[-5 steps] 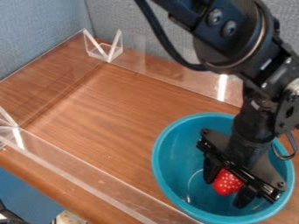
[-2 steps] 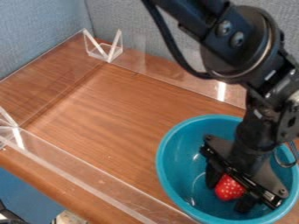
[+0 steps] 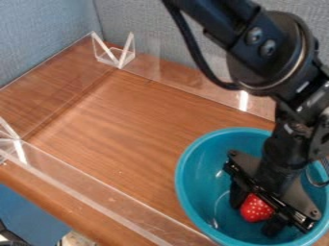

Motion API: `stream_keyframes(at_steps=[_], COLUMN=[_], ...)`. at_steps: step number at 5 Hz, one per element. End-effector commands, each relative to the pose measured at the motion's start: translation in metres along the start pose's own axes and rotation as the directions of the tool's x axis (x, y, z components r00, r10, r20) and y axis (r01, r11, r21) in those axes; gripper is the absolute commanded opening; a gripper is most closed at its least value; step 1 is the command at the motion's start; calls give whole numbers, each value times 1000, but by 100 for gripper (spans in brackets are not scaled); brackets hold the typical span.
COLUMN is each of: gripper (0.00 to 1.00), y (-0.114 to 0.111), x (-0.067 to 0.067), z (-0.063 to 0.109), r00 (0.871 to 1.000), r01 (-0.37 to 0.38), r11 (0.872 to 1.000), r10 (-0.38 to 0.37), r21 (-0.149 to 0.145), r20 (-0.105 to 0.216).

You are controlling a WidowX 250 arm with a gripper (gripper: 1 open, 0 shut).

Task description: Put the strawberry in the blue bowl

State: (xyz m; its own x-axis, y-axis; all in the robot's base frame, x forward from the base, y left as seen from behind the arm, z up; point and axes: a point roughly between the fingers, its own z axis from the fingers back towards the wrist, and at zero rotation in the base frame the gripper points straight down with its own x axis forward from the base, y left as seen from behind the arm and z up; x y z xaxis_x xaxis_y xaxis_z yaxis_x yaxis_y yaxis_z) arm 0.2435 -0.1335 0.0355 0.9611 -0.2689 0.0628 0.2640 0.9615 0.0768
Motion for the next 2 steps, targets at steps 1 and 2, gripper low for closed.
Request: stream_keyframes(at_steps=[1,2], gripper=[0,0], y=[-7,-10], x=[11,12], z=[10,9], r00=[999,999], r01=[12,14], r11=[1000,1000], r10=[-11,-13], r21=[-10,-8], r20=[48,47])
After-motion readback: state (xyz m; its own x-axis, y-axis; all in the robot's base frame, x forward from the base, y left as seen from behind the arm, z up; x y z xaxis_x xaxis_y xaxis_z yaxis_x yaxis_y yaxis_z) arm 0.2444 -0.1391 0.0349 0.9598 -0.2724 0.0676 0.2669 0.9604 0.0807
